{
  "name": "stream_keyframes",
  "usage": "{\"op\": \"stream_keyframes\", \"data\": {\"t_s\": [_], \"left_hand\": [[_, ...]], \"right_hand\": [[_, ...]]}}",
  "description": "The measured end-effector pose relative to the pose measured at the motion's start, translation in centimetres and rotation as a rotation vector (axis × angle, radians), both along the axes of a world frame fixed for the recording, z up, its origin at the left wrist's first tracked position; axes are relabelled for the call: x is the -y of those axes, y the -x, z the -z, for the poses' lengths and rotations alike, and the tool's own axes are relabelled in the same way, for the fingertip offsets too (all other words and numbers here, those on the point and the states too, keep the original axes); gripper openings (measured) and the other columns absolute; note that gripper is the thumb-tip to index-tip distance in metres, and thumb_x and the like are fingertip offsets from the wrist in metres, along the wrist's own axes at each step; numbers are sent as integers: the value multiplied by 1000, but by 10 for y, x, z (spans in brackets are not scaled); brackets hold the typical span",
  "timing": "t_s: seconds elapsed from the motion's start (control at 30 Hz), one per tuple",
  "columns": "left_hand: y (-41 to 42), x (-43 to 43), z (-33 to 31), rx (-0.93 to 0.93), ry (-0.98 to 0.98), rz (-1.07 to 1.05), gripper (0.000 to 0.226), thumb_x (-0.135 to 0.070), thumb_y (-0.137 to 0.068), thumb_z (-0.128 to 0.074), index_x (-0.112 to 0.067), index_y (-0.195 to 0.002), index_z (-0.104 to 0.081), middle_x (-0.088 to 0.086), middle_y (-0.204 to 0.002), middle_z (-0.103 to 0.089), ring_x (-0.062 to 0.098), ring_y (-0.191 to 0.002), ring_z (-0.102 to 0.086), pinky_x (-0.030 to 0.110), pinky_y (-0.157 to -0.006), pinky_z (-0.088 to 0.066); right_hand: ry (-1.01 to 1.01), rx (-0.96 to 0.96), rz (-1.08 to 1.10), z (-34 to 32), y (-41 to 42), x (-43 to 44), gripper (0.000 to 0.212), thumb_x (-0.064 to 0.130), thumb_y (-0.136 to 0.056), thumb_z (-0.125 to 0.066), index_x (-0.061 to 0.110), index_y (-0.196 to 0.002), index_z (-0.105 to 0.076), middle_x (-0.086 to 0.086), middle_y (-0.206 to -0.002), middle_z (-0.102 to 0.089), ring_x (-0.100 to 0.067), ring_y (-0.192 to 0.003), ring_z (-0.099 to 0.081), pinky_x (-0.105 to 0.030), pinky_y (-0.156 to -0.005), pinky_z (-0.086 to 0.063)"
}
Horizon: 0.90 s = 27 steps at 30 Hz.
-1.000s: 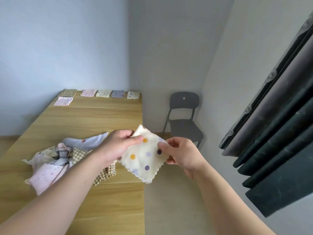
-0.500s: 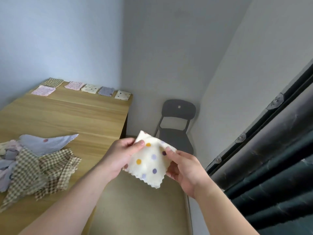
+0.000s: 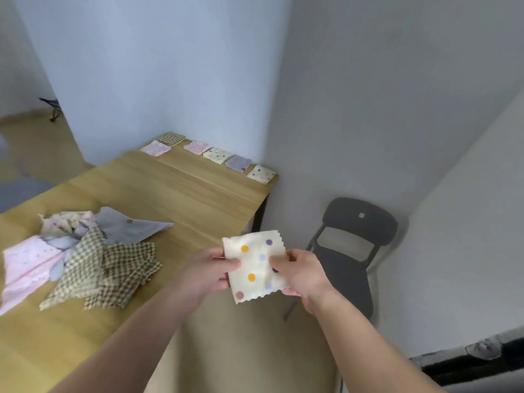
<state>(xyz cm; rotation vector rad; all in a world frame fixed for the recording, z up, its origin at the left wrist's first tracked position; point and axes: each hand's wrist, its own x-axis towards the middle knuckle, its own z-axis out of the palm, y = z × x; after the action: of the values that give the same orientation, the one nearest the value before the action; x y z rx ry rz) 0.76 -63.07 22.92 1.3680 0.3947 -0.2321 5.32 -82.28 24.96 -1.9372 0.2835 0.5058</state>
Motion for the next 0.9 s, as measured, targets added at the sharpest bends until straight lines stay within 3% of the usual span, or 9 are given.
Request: {"op": "stream_keyframes", "data": {"t_s": [0.1,0.2,0.3,0.4,0.47,0.6,0.7,0.8,0.9], "left_hand": [[-23,-10,15,3,-31,-71,20,5,-90,-67,-4,-108,-72,13,-102,-77,25,-93,-76,31,-72,-61],[-62,-22,40,-25,-40,-166,21,7,-88,-71,-2,-107,-70,16,-103,-76,27,-91,-76,36,-75,-62],[-114,-32,67,-75,-34,-270,30,5,-86,-75,-5,-111,-63,15,-104,-74,25,-87,-77,35,-70,-62],[-171,-36,83,-143,-3,-380,37,3,-87,-74,-7,-112,-50,16,-109,-66,28,-87,-75,31,-61,-60],[-211,-37,93,-188,-15,-418,34,3,-89,-69,-8,-111,-45,14,-108,-62,30,-89,-72,32,-61,-61],[-274,-35,106,-188,-112,-359,20,5,-86,-65,-6,-97,-51,14,-100,-62,31,-93,-70,43,-73,-64],[-323,-35,117,-202,-178,-280,15,5,-83,-62,-9,-89,-63,13,-94,-67,31,-94,-71,47,-77,-63],[-372,-38,132,-191,-268,-205,22,0,-83,-60,-18,-87,-71,1,-92,-71,22,-86,-72,43,-81,-62],[-426,-43,156,-217,-351,-158,27,-3,-86,-61,-27,-93,-72,-8,-102,-69,16,-87,-69,32,-80,-60]], "right_hand": [[49,17,-96,9,-44,-12,23,21,-88,-62,1,-100,-64,-4,-81,-65,-19,-69,-56,-26,-56,-49],[75,24,-197,20,-95,-27,11,18,-93,-62,11,-98,-68,-5,-94,-75,-17,-78,-64,-28,-65,-55],[145,55,-294,34,-158,-43,7,17,-95,-59,20,-100,-62,-3,-99,-74,-10,-81,-63,-27,-69,-50],[178,66,-329,54,-217,-57,39,13,-92,-62,27,-126,-50,2,-104,-69,-9,-90,-65,-26,-72,-50],[213,90,-311,67,-255,-63,46,12,-92,-62,26,-132,-45,3,-99,-67,-11,-92,-66,-28,-74,-52],[280,160,-299,84,-316,-69,29,8,-95,-55,25,-118,-50,4,-95,-64,-5,-80,-63,-27,-66,-52],[317,189,-327,105,-363,-71,22,9,-99,-51,27,-110,-55,10,-101,-60,-3,-83,-62,-28,-71,-55],[340,222,-381,132,-415,-70,19,14,-102,-51,28,-105,-63,9,-108,-64,-2,-91,-66,-33,-82,-58],[371,238,-481,162,-481,-75,23,13,-102,-50,24,-113,-67,6,-119,-62,-3,-97,-64,-23,-85,-50]]}}
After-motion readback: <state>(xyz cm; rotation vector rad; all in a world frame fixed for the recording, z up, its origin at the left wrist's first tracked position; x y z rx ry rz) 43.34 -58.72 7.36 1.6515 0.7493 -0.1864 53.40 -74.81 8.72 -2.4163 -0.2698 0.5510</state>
